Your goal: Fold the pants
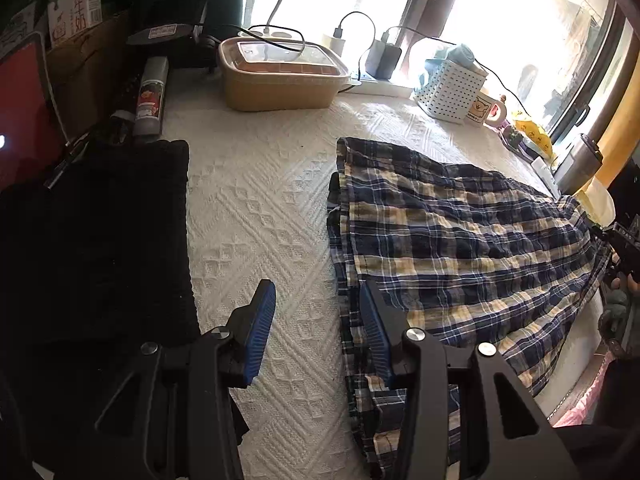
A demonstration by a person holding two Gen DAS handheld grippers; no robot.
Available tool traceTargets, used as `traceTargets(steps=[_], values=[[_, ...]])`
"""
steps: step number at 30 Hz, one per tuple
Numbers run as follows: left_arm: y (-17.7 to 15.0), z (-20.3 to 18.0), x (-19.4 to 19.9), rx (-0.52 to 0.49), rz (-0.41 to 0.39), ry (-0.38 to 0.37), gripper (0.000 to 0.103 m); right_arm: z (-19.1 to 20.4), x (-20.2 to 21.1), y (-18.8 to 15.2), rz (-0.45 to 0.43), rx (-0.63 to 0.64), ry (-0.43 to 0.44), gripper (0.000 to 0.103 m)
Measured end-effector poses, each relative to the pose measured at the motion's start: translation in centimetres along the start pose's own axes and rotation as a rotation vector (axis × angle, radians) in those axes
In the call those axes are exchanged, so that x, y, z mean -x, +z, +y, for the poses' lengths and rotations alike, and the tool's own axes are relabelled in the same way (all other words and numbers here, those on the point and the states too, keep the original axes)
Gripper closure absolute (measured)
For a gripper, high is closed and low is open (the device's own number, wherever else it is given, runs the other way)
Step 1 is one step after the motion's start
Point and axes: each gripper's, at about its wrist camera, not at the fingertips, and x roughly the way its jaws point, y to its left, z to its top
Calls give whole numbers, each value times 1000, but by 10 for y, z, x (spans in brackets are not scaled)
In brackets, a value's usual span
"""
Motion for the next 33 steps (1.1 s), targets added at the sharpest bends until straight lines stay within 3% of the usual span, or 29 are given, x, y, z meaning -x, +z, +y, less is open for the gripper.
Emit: traceTargets(steps=[1,7,12,22,33], values=[[1,0,-1,0,1,-2,59,1,-1,-1,1,15,-14,71],[10,-7,2,-31,-21,-28,59,4,5,-6,-26,62,-71,85],[15,-7,5,-25,-49,-49,59,18,18,-5,-52,77,-29,86],[8,-3,9,-4,-73,-101,58,90,22,-18,-62,230,9,86],[-2,16,23,37,-114,-150,57,165,-26,-70,33,449,-8,86]])
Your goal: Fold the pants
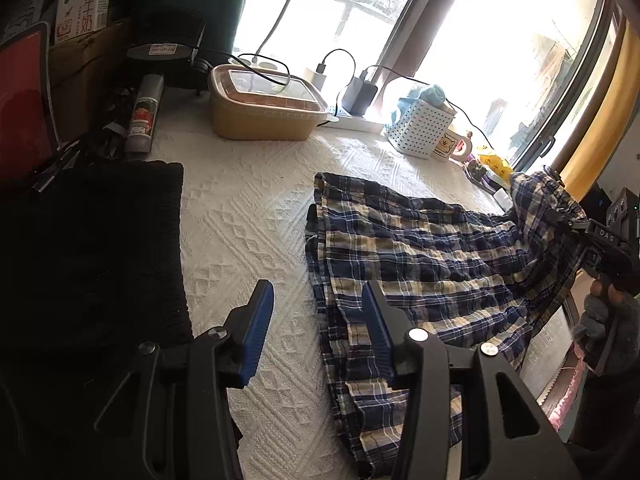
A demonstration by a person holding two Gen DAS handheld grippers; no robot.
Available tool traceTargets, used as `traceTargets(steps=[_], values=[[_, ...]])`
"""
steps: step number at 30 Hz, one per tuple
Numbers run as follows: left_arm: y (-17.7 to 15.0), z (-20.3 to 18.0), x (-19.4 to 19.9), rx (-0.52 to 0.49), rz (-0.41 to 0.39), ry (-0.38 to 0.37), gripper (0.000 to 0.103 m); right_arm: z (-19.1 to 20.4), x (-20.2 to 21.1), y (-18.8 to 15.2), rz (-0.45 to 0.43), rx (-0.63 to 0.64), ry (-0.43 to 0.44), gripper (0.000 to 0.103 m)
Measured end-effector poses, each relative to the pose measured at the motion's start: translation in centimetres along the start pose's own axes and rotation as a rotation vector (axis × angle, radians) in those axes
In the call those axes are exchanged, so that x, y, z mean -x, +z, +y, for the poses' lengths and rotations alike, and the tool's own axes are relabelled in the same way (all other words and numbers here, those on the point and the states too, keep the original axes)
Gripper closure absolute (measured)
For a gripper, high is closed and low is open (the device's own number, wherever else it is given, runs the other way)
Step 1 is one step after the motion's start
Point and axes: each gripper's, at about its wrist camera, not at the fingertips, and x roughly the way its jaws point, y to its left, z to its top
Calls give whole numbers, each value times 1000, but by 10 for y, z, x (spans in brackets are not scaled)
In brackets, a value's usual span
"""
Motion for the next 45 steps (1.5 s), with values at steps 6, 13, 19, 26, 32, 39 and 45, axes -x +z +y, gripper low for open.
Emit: traceTargets(steps=[6,13,19,26,32,39,45], values=[[-3,11,12,5,-14,-12,56,49,-34,-16,73,103,21,86],[-6,23,20,6,-19,-20,54,88,-66,-35,145,169,36,86],[-9,31,22,0,-14,-27,53,119,-90,-57,198,231,29,86],[-8,40,27,4,-21,-25,52,157,-125,-86,300,315,33,85],[-9,41,27,15,-18,-14,52,175,-134,-104,374,385,94,42],[-7,29,27,13,-19,4,52,188,-108,-109,353,468,198,19],[0,-8,17,-74,-8,2,51,147,-62,-83,242,399,179,19]])
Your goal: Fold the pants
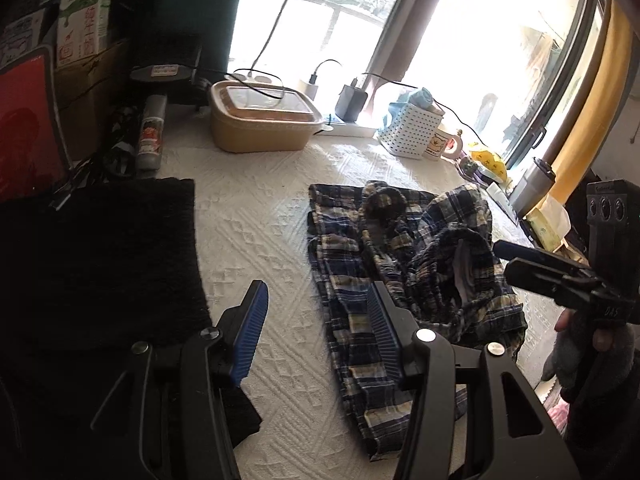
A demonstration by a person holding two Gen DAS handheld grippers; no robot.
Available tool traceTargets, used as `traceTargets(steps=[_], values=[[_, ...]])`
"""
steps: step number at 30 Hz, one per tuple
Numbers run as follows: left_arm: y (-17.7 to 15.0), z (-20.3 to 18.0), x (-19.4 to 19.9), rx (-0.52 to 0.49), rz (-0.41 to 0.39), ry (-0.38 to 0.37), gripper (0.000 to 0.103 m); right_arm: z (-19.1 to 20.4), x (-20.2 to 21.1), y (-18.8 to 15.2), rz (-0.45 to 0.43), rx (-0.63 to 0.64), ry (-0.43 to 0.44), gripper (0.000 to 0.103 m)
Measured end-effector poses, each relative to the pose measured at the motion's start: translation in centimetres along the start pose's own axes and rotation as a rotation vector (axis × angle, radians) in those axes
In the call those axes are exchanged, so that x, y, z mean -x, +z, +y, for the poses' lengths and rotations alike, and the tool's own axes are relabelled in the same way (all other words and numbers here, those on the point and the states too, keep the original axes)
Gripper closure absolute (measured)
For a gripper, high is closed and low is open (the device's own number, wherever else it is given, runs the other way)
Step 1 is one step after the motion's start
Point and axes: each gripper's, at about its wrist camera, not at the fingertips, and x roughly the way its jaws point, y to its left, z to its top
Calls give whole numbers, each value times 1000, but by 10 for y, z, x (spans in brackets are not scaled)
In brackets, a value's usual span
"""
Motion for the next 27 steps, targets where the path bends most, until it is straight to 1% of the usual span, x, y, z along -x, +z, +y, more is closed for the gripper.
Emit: traceTargets(steps=[6,10,13,14,15,17,18,19,22,23,24,25,26,27], values=[[13,-51,-22,-126,21,-14,51,-56,58,-7,-110,-73,-64,19],[20,-81,-36,-194,34,-24,51,-93,76,-20,-132,-131,-91,19],[23,-103,-41,-245,21,-62,51,-112,75,-24,-122,-140,-140,19],[24,-110,-43,-258,19,-73,48,-116,73,-25,-115,-131,-162,19],[24,-116,-45,-262,24,-91,41,-120,71,-26,-109,-126,-181,19],[26,-127,-48,-251,39,-128,37,-130,66,-26,-94,-133,-193,19],[26,-134,-51,-247,54,-141,36,-134,63,-26,-90,-141,-187,19],[26,-140,-55,-252,73,-141,36,-139,60,-26,-87,-150,-181,19],[23,-153,-79,-301,144,-64,36,-145,55,-21,-90,-150,-166,19],[22,-153,-89,-303,158,-54,36,-146,54,-19,-94,-146,-161,19],[22,-149,-96,-292,161,-56,41,-146,53,-17,-99,-140,-155,19],[23,-144,-103,-267,167,-50,50,-147,51,-15,-101,-133,-149,19],[25,-139,-109,-236,182,-42,77,-148,49,-13,-100,-126,-147,19],[27,-136,-110,-218,180,-43,94,-147,47,-11,-99,-119,-145,19]])
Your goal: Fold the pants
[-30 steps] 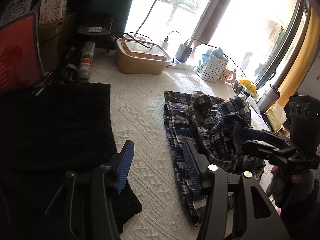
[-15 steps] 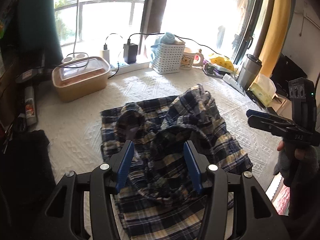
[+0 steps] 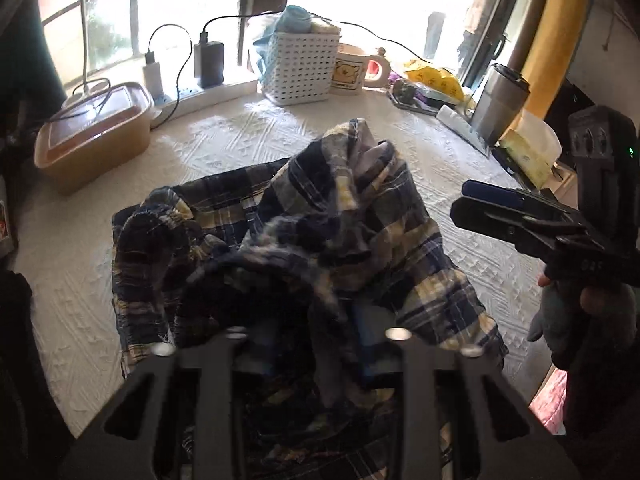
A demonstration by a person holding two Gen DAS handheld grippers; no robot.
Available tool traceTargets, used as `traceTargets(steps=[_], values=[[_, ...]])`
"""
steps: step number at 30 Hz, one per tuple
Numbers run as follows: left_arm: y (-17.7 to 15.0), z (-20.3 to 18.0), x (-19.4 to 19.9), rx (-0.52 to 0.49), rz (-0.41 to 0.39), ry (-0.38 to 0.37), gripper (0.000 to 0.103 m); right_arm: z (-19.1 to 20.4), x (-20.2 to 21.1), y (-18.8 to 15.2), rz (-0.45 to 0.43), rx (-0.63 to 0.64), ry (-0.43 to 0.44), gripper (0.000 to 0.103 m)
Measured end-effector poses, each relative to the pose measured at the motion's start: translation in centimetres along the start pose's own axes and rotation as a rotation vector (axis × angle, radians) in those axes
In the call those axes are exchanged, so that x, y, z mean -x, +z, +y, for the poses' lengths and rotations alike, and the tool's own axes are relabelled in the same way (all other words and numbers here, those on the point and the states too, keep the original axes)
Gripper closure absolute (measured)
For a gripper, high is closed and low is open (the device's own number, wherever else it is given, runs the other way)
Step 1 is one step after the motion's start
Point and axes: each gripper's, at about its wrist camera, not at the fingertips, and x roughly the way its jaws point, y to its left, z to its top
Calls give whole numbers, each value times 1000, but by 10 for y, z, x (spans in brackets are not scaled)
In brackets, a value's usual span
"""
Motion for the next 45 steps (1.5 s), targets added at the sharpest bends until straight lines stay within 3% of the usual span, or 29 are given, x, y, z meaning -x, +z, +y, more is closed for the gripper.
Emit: traceTargets(steps=[2,7,11,15,18,20,26,31,35,38,41,45], values=[[5,2,9,-15,-53,28,98,0,-4,2,3,11,6,19],[26,27,50,7,-174,124,98,-3,-9,8,5,25,19,19],[39,63,50,35,-184,176,98,-1,-17,21,-5,53,26,19],[37,104,18,128,-48,119,96,0,-44,35,24,68,33,19],[26,116,9,152,-14,95,89,-2,-71,45,68,74,-7,19],[19,118,10,153,-10,79,81,-4,-85,49,89,76,-18,19],[9,128,1,139,8,85,79,-5,-125,47,169,135,-121,19],[17,125,8,95,35,87,79,3,-128,49,162,201,-174,19],[21,129,34,93,-19,55,74,-2,-123,53,150,190,-198,19],[22,146,45,127,-49,117,47,-4,-122,58,138,196,-228,19],[27,152,48,140,-73,102,47,-7,-127,63,152,174,-219,19],[37,128,41,46,-94,30,47,3,-116,74,113,177,-178,19]])
